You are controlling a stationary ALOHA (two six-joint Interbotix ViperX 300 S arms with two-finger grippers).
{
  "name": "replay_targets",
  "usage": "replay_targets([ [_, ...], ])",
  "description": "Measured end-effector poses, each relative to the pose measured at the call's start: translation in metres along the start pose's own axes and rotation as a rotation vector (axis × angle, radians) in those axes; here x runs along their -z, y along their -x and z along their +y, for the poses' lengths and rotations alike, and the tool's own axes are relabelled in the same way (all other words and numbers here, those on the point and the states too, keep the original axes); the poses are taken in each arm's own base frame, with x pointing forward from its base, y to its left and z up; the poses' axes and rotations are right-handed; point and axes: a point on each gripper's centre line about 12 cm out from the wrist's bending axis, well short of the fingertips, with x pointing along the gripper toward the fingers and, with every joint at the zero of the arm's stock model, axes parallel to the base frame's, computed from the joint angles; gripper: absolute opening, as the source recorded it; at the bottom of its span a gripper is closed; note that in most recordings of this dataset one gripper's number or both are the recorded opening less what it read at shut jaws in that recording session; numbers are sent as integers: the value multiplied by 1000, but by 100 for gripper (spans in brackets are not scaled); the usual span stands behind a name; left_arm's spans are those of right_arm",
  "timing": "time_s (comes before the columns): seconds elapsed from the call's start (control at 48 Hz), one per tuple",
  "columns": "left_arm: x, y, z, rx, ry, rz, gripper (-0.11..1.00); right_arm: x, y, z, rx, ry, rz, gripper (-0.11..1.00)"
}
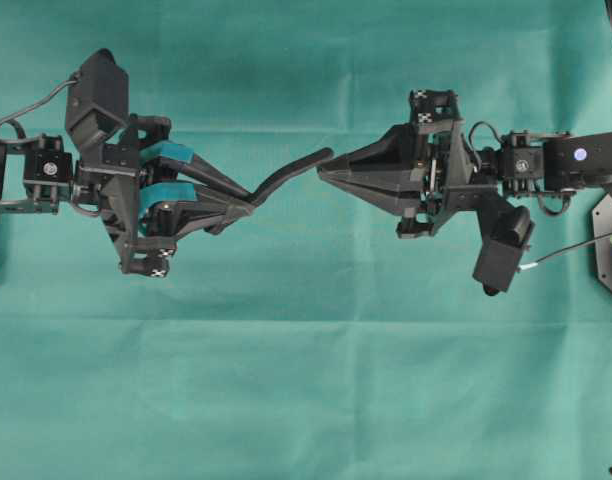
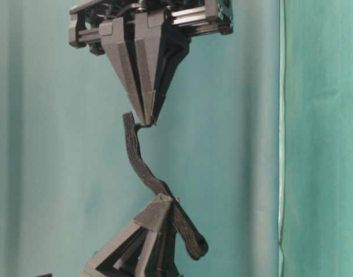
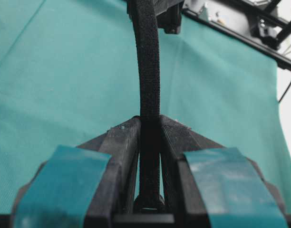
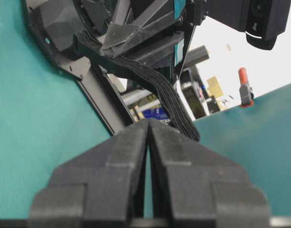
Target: Peel off the Velcro with your right arm.
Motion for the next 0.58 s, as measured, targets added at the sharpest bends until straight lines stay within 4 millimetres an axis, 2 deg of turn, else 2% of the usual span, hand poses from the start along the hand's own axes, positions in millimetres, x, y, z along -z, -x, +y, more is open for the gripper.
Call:
replay_targets([
  [0.583, -1, 0, 1, 1, 1, -13, 10, 0, -16, 19, -51, -7, -12, -10],
])
